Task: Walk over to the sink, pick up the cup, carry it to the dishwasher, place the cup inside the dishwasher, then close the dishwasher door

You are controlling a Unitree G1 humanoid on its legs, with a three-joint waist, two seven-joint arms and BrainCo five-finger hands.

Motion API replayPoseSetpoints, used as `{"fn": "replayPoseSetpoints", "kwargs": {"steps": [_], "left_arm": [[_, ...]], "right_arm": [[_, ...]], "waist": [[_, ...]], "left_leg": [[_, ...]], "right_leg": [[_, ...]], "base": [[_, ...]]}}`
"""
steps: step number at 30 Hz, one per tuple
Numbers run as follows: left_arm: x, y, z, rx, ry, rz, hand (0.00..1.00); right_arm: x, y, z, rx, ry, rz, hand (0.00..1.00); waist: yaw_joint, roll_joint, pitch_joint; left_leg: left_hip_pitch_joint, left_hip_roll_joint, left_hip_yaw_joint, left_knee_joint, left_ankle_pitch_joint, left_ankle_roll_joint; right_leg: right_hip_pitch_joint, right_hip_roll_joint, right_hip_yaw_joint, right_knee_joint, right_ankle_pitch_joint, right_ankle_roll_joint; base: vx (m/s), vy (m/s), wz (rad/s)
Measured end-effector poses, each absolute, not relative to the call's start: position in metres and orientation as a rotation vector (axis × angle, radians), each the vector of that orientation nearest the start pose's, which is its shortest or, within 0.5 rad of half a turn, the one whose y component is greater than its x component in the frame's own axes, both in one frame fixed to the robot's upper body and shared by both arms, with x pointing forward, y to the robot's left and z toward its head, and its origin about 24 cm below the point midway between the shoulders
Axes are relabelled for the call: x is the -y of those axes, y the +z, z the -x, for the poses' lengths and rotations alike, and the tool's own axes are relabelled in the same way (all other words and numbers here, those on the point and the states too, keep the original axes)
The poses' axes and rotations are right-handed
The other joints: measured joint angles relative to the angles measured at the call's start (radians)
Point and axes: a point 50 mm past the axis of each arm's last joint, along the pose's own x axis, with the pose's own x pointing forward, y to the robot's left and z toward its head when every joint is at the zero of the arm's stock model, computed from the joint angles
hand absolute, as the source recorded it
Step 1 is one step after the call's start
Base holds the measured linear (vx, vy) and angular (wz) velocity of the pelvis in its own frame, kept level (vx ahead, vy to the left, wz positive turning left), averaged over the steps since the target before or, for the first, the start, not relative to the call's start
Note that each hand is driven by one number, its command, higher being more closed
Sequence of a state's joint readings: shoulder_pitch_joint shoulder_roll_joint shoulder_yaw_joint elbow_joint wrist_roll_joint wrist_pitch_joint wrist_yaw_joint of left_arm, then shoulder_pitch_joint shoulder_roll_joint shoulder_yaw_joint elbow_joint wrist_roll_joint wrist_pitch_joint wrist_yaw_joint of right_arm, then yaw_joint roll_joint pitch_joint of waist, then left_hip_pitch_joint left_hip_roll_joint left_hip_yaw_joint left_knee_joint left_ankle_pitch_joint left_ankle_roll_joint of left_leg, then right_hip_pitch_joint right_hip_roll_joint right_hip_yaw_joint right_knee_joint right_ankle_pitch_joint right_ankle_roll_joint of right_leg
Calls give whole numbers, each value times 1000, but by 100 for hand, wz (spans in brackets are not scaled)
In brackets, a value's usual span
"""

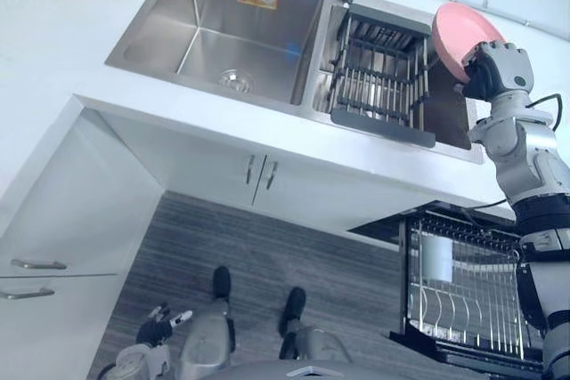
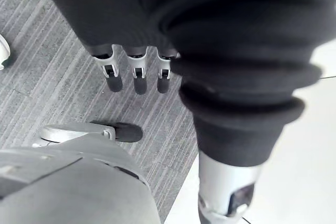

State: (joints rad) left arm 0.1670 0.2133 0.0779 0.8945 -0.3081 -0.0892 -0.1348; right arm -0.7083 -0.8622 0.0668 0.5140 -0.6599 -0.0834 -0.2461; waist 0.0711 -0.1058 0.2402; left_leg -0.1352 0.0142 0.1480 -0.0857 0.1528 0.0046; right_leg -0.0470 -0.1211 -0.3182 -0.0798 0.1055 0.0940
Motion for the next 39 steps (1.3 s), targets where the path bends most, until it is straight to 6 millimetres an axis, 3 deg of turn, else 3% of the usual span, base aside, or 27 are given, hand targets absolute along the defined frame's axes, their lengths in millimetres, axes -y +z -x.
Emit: {"fn": "replayPoseSetpoints", "kwargs": {"steps": [5,10,19,20,21,22,24,26,29,30,31,32,33,34,36,39], "left_arm": [[-236,-145,-80,-958,227,149,0],[-231,-149,-71,-994,208,128,0],[-237,-151,-54,-1060,178,54,0],[-238,-151,-52,-1064,186,55,0],[-239,-151,-49,-1073,205,69,0],[-238,-152,-46,-1078,225,90,0],[-246,-151,-41,-1082,277,107,0],[-250,-149,-40,-1073,302,115,0],[-253,-149,-41,-1072,312,112,0],[-257,-148,-41,-1074,315,103,0],[-260,-147,-42,-1073,321,98,0],[-261,-147,-43,-1074,326,98,0],[-257,-148,-43,-1074,327,111,0],[-252,-149,-43,-1074,325,124,0],[-234,-156,-38,-1099,332,163,0],[-221,-159,-34,-1103,333,191,0]], "right_arm": [[307,229,-332,369,-454,1433,100],[322,209,-322,280,-447,1412,100],[323,186,-303,238,-452,1341,100],[322,184,-304,237,-452,1328,100],[316,179,-305,239,-438,1308,100],[306,175,-308,260,-417,1276,100],[289,167,-314,272,-359,1268,100],[285,161,-316,254,-330,1287,100],[280,158,-318,257,-313,1282,100],[278,159,-319,267,-310,1275,100],[277,160,-320,273,-310,1269,100],[276,162,-321,281,-311,1263,100],[275,166,-322,295,-317,1259,100],[275,169,-322,301,-323,1257,100],[279,170,-321,282,-320,1263,100],[286,176,-320,257,-323,1269,100]], "waist": [[-17,-1,-49],[-28,-2,-74],[-94,-15,-103],[-89,-16,-107],[-79,-3,-113],[-65,23,-119],[-50,26,-117],[-38,40,-108],[-15,18,-115],[-11,-6,-113],[-13,-19,-112],[-15,-37,-120],[-12,-28,-117],[-11,-8,-114],[-34,50,-106],[-33,94,-99]], "left_leg": [[28,-4,20,0,-20,-1],[79,-7,59,0,-37,2],[162,-24,242,7,-85,22],[169,-23,273,7,-89,26],[177,6,329,10,-97,29],[173,59,397,31,-110,40],[173,118,479,72,-133,30],[176,171,529,123,-156,17],[174,230,581,175,-156,-21],[169,237,597,190,-148,-38],[164,240,599,198,-146,-49],[152,251,594,207,-136,-76],[144,253,580,201,-117,-94],[137,258,556,190,-107,-99],[152,253,488,78,-23,-109],[165,259,435,8,23,-125]], "right_leg": [[18,-6,14,1,-9,8],[40,-12,60,10,-16,16],[-16,-35,219,61,-21,36],[-24,-47,183,68,-44,20],[-26,-68,28,73,-121,-63],[-36,-78,-119,131,-143,-135],[-63,-131,-287,313,-114,-177],[-27,-180,-378,432,-126,-184],[73,-171,-401,342,-121,-140],[112,-159,-380,247,-35,-125],[130,-152,-365,204,-7,-91],[153,-119,-345,130,-30,-38],[153,-97,-332,87,-52,8],[148,-81,-326,83,-52,10],[132,-40,-333,91,-70,4],[113,0,-317,94,-72,-3]], "base": [[55,-1,-11],[54,7,-26],[30,38,-59],[10,68,-111],[15,71,-151],[13,71,-163],[-22,25,-147],[-40,-68,-100],[-50,-210,-69],[-72,-364,-59],[-110,-411,-35],[-133,-330,-32],[-142,-295,-39],[-154,-213,-40],[-142,-145,-7],[-89,-74,-9]]}}
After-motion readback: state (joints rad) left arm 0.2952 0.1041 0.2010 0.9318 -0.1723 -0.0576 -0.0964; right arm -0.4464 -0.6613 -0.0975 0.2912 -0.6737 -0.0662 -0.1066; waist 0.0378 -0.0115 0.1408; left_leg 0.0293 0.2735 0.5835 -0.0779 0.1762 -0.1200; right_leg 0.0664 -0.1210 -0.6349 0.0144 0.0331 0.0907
